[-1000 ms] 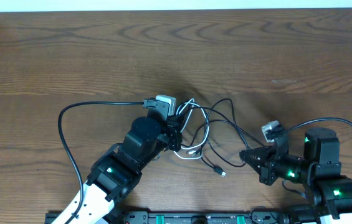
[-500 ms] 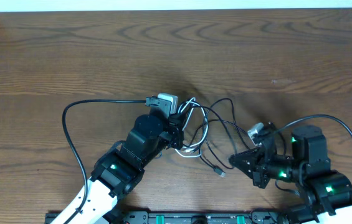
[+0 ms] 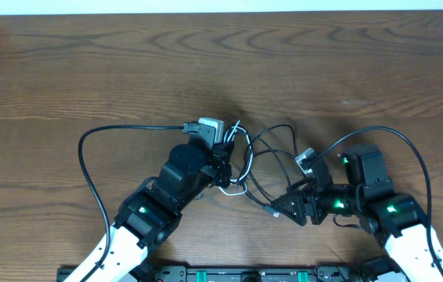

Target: Untangle cables

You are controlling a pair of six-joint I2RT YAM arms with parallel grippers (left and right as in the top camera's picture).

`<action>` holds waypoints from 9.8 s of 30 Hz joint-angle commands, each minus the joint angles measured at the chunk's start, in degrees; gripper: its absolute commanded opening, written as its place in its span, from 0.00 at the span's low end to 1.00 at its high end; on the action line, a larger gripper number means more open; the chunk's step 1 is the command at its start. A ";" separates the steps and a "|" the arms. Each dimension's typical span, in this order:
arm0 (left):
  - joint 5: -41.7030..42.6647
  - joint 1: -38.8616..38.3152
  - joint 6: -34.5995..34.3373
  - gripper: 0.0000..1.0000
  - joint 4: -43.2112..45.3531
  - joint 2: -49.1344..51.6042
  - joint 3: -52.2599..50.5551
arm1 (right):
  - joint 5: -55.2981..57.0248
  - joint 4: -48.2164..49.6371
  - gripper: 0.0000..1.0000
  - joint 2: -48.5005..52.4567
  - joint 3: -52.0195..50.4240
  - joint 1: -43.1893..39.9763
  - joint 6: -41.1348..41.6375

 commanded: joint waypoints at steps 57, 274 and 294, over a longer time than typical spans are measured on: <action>22.67 0.15 -1.60 0.08 14.27 -0.17 0.66 | 17.46 26.49 0.56 16.04 -0.33 7.58 30.62; 14.99 0.20 25.03 0.76 -3.30 -3.06 0.66 | -7.34 22.58 0.01 -8.74 -0.33 -6.36 4.00; 8.59 0.22 26.77 0.76 -3.34 -3.06 0.66 | -17.51 23.67 0.01 -8.72 -0.33 -6.34 4.00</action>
